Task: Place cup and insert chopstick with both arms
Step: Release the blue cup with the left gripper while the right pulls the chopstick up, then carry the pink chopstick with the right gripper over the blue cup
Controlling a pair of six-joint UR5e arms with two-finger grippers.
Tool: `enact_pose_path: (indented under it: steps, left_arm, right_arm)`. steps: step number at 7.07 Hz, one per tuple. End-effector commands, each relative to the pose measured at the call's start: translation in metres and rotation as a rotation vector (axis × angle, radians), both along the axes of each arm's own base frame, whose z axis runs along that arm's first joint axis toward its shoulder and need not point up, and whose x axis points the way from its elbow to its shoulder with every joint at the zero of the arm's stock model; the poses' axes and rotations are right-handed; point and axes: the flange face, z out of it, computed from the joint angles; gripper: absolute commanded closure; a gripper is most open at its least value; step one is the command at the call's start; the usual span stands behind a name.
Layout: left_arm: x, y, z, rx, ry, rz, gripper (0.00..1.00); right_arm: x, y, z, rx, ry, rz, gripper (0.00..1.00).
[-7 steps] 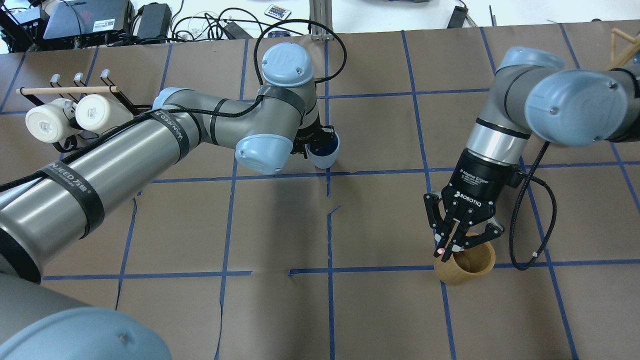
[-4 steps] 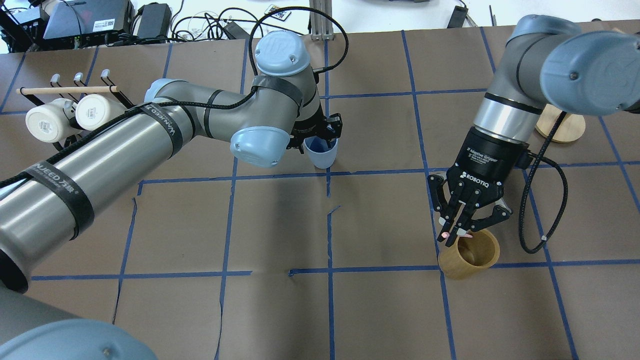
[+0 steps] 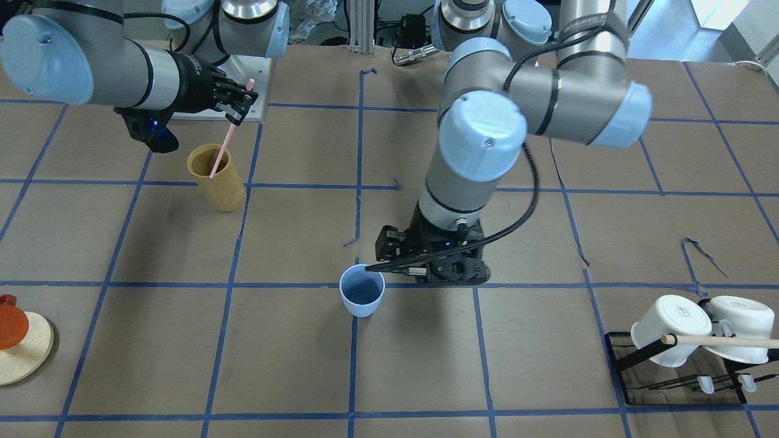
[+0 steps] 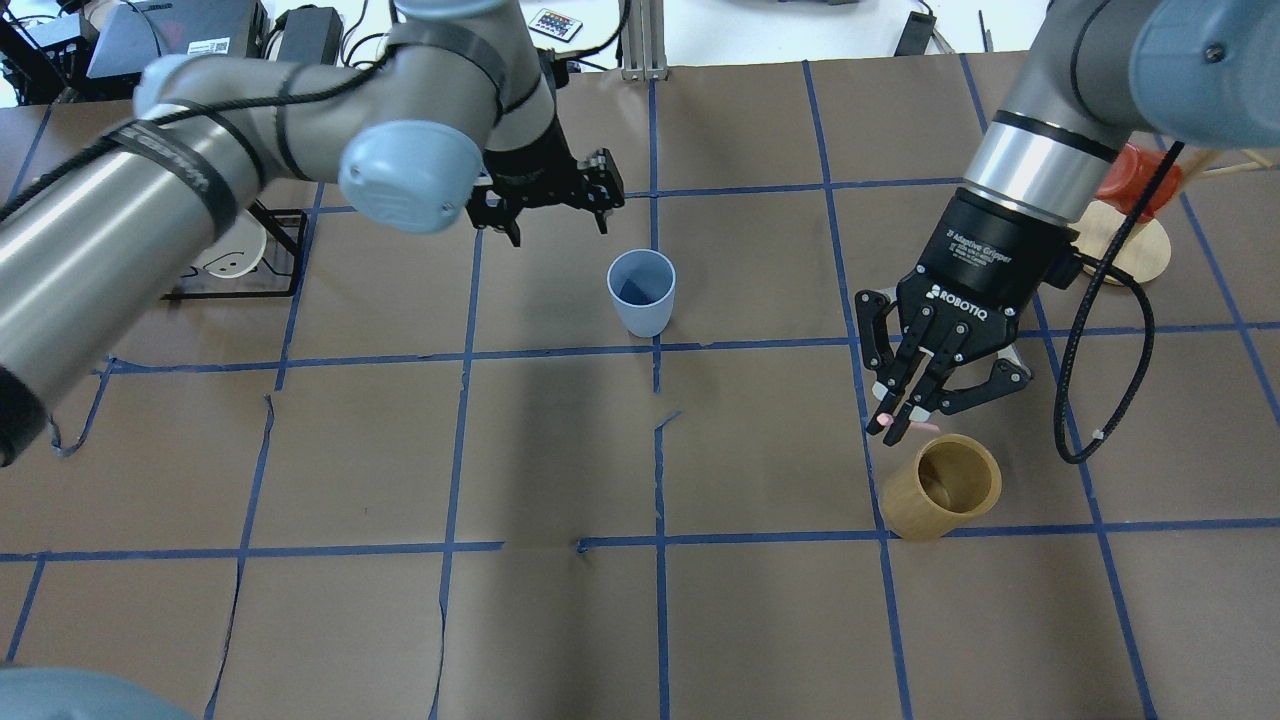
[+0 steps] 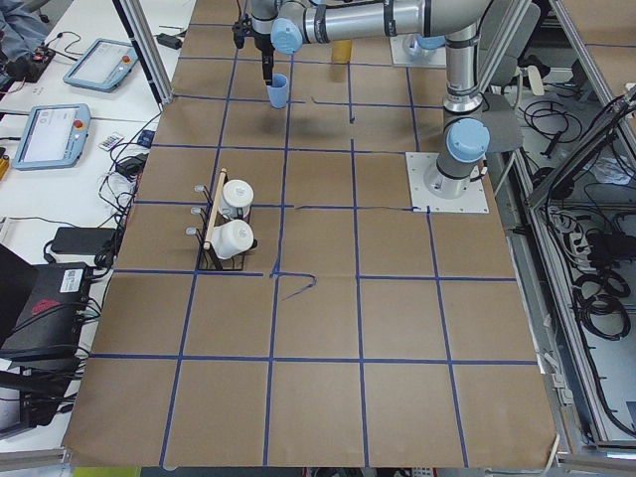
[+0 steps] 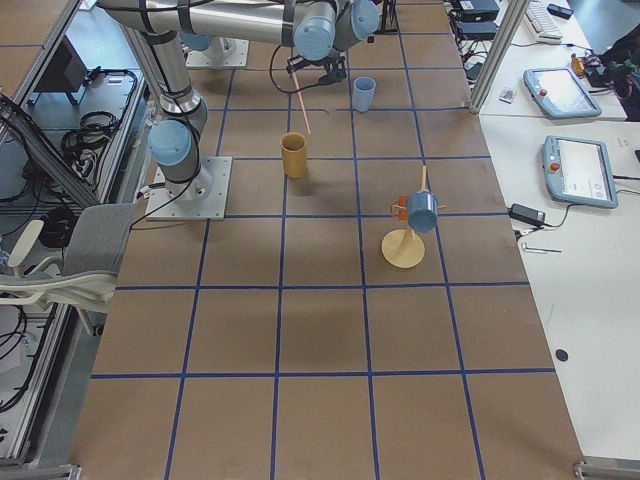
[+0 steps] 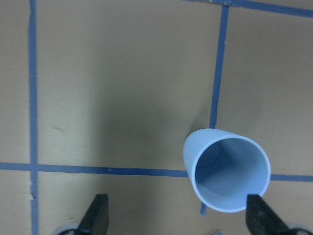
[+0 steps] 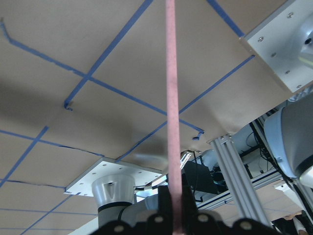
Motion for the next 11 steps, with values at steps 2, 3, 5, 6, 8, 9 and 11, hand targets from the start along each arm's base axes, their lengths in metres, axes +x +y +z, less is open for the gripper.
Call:
enact_pose_path:
  steps: [2,3,5,6,8,9,11]
  left_arm:
    - [0.079,0.036,0.076,-0.024,-0.068,-0.107,0.00]
    - [0.073,0.048,0.087,-0.043,-0.067,-0.119,0.00]
    - [0.077,0.055,0.087,-0.053,-0.067,-0.120,0.00]
    - [0.080,0.055,0.086,-0.052,-0.073,-0.166,0.00]
    - [0.080,0.055,0.088,-0.057,-0.076,-0.180,0.00]
    - [0.080,0.055,0.088,-0.056,-0.076,-0.180,0.00]
    - [0.080,0.055,0.088,-0.056,-0.076,-0.180,0.00]
  right_arm:
    - [0.027,-0.018,0.056,-0.120,-0.175,-0.118,1.00]
    - [0.039,-0.026,0.071,-0.157,-0.262,-0.167,1.00]
    - [0.054,-0.045,0.080,-0.216,-0.417,-0.255,1.00]
    - [0.058,-0.060,0.076,-0.231,-0.481,-0.293,1.00]
    - [0.063,-0.106,0.042,-0.188,-0.572,-0.412,1.00]
    - [0.064,-0.119,0.030,-0.169,-0.552,-0.449,1.00]
    - [0.071,-0.138,-0.010,-0.121,-0.538,-0.458,1.00]
